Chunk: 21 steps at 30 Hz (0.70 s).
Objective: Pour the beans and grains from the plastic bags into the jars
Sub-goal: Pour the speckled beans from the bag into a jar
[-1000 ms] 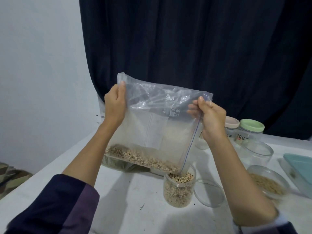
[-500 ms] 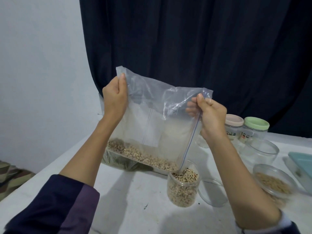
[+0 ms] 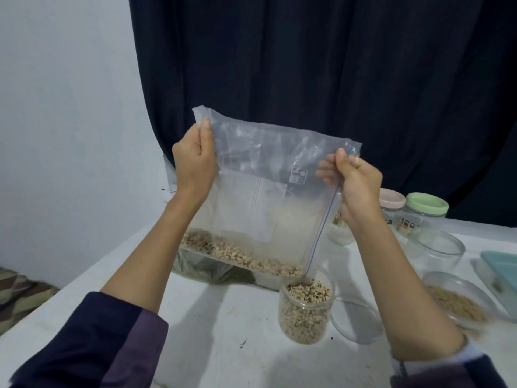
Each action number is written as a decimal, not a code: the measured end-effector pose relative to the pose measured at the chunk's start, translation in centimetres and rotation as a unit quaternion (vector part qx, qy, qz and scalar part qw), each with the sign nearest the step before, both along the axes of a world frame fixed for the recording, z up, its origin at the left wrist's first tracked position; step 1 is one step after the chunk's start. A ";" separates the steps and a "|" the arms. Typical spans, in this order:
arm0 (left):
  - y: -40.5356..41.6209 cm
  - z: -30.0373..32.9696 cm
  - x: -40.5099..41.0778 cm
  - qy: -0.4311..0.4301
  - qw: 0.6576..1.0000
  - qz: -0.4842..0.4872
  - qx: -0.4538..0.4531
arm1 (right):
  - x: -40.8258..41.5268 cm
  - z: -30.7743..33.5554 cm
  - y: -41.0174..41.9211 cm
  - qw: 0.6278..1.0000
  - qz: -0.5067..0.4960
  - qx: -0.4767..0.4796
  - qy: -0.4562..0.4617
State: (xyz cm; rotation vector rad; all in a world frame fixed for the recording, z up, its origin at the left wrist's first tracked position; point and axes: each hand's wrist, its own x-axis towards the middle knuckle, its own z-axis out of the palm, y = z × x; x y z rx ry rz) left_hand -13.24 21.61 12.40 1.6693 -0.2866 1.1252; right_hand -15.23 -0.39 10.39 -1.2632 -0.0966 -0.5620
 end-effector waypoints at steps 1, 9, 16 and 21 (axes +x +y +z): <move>-0.1 0.0 -0.1 0.002 1.000 -0.003 -0.001 | 0.0 0.1 -0.1 1.000 0.006 -0.009 0.002; -0.6 0.1 0.0 0.003 1.000 -0.003 0.001 | -0.1 -0.1 -1.0 1.000 -0.006 -0.019 0.013; -0.8 0.7 -0.3 0.002 1.000 -0.015 0.000 | -0.7 0.2 -0.7 1.000 -0.015 0.011 0.013; -0.5 1.2 -0.6 -0.002 1.000 -0.016 0.006 | -1.0 0.1 0.3 1.000 -0.010 0.018 0.013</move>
